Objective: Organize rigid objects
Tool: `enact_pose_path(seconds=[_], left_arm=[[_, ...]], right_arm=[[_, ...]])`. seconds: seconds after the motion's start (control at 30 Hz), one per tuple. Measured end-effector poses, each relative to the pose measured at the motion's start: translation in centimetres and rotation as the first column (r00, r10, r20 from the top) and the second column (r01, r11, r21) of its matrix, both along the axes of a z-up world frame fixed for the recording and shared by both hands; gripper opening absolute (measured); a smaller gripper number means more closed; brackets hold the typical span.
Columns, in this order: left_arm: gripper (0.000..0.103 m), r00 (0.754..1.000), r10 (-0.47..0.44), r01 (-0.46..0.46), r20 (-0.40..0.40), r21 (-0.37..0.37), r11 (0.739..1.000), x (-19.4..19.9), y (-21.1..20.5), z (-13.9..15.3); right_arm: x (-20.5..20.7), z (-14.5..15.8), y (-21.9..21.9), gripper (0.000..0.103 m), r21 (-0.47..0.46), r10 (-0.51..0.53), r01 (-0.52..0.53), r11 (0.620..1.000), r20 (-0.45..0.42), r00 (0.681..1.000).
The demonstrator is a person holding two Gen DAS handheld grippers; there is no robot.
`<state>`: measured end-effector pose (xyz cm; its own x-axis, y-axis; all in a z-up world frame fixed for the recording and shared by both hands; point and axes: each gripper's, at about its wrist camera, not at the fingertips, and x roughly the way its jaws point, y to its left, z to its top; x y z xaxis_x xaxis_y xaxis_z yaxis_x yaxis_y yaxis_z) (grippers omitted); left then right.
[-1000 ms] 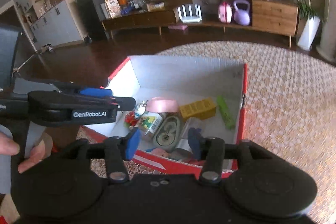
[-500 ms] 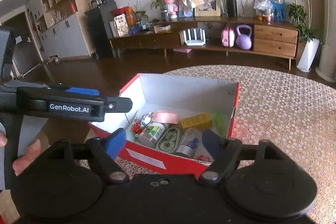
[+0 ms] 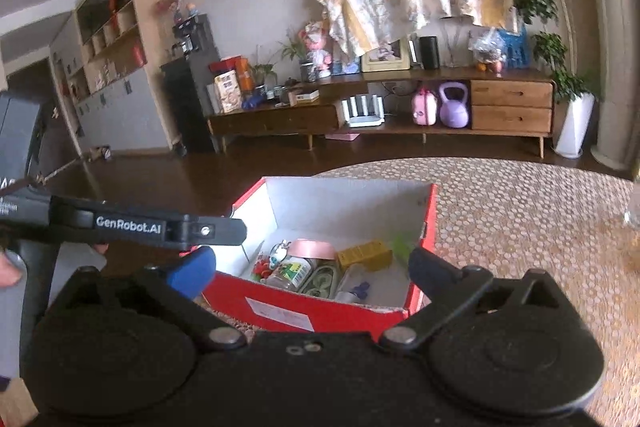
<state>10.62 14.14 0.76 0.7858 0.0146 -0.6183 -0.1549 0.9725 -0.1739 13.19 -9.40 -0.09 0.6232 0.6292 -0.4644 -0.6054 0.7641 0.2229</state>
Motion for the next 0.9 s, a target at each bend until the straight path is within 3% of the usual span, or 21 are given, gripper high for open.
enact_pose_path(seconds=[0.23,0.6,0.9], left_arm=[[0.103,1.000,0.009,-0.010,0.015,0.054,0.998,-0.8,-0.8,0.3],[0.103,0.997,-0.032,0.027,0.073,0.066,0.997,-1.8,-1.5,1.3],[0.103,0.997,-0.020,0.013,0.072,0.092,0.996,-1.8,-2.1,1.2]], right_arm=[[-0.1,-0.2,-1.1,0.103,0.043,-0.024,0.025,0.999,-0.020,1.000],[-0.7,-0.3,-1.3,0.103,0.038,0.001,-0.001,0.999,-0.003,1.000],[-1.0,-0.3,-1.1,0.103,0.025,0.012,-0.012,1.000,0.007,1.000]])
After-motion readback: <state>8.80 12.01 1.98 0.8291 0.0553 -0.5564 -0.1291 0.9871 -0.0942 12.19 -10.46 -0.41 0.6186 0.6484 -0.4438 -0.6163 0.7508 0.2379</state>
